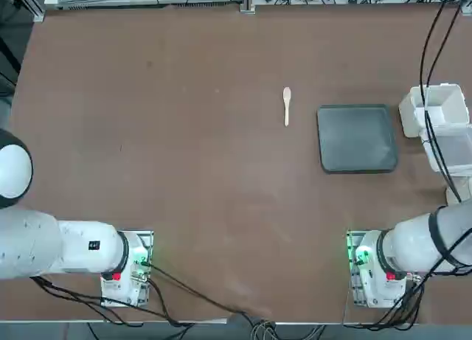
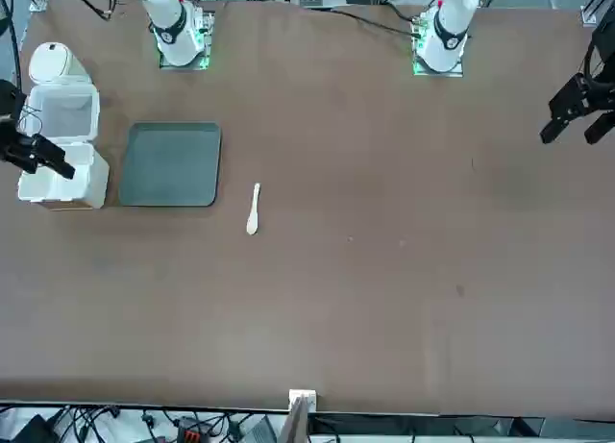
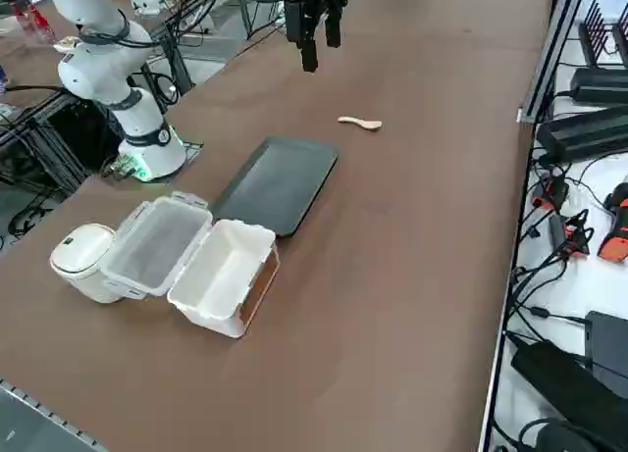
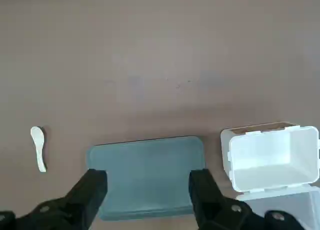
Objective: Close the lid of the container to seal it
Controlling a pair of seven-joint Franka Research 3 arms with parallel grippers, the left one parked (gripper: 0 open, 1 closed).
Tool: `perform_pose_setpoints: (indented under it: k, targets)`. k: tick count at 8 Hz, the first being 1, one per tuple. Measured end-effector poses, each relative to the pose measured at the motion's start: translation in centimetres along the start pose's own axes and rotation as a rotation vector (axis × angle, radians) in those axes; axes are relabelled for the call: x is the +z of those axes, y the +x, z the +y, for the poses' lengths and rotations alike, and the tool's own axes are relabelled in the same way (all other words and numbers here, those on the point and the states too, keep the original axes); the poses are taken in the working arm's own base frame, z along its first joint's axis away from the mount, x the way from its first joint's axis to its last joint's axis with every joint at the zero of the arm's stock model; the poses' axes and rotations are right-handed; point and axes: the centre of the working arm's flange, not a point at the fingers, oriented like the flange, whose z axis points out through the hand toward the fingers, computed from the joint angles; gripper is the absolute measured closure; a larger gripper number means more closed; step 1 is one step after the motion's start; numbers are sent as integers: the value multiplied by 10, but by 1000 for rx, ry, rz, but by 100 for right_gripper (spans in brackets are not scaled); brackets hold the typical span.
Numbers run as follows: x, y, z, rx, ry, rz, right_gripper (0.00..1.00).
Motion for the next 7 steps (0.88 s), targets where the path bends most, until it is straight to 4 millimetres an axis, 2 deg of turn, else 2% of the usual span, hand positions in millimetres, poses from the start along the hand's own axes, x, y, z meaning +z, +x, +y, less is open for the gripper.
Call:
perform_pose_setpoints:
  k: [5,7]
  targets:
    - [4,2,6,11,-3,-8,0]
    - [23,2,7,14,-6,-48,0]
